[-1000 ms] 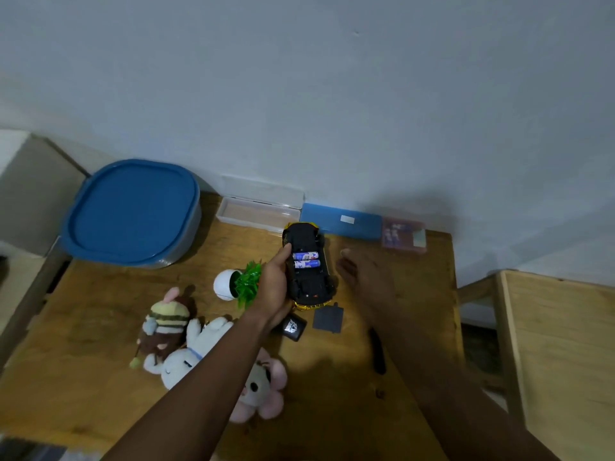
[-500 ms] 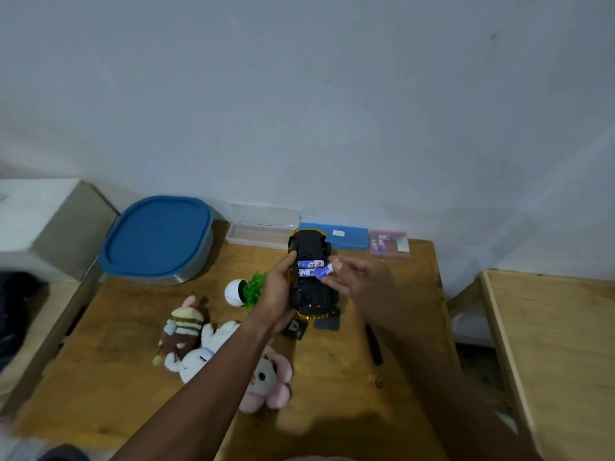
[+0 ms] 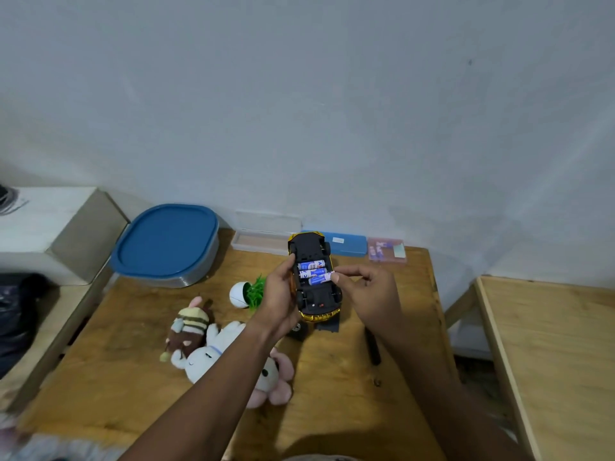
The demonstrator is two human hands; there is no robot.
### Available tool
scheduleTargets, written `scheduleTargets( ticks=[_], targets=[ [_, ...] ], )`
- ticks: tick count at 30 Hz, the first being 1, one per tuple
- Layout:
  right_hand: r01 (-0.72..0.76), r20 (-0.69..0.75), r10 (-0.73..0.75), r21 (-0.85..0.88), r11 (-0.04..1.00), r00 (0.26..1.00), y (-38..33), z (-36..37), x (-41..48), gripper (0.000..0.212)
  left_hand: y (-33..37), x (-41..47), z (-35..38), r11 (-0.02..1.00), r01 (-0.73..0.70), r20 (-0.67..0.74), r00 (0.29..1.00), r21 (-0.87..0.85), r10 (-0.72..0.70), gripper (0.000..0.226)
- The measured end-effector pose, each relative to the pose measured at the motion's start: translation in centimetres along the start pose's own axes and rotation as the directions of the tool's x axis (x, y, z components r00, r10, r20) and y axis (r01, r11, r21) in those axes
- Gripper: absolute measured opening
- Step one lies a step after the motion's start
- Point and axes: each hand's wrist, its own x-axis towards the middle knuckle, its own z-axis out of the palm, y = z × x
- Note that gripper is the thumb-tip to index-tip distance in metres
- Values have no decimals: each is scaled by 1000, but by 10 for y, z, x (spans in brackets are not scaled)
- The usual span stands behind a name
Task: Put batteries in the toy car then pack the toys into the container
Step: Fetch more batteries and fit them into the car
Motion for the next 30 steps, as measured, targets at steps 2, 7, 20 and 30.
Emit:
scheduleTargets(
  ticks=[2,7,20,30],
  targets=[
    [-4,5,4,14,1000,1000,1,3,-2,11,-1,0,1,1000,9,3,1000,12,-9,56],
    [24,-11,-24,-5,1000,1000,5,12,-5,14,0,1,0,1000,12,5,1000,18,-12,57],
    [407,68,-422,-443,799,904,3,6,0,21,-2,10,5,999,-35,-23,999,26,36,56],
    [511,273,-450,-633,582,850,14,-2,3,37,-2,14,1,995,-27,-49,998,98,32,54]
  ],
)
